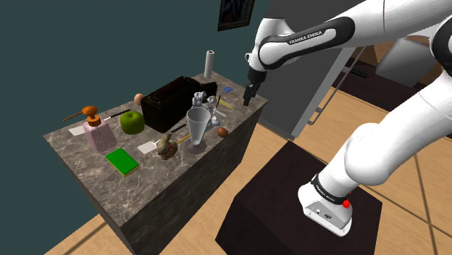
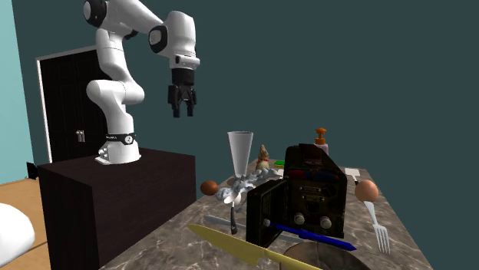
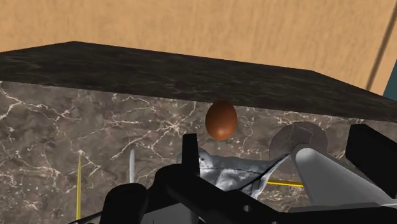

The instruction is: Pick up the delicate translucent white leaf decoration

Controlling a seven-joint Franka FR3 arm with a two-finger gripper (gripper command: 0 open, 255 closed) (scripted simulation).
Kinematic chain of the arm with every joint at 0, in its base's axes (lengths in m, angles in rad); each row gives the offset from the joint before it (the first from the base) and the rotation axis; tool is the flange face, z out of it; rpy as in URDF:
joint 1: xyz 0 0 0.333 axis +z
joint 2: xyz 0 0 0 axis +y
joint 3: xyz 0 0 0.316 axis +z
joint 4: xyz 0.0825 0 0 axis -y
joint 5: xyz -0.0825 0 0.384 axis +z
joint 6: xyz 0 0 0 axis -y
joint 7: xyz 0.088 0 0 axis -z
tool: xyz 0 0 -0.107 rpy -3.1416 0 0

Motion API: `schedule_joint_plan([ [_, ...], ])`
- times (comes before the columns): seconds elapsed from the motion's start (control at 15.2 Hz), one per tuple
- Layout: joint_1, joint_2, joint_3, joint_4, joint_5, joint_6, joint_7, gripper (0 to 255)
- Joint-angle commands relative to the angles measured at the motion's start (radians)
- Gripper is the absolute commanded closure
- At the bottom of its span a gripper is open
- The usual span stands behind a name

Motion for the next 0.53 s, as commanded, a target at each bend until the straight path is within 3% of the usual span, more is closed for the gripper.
schedule_joint_plan([
  [0.0,0.003,0.082,-0.008,0.033,0.011,0.043,-0.043,0],
  [0.46,-0.001,0.366,-0.005,0.183,0.060,0.156,-0.177,0],
])
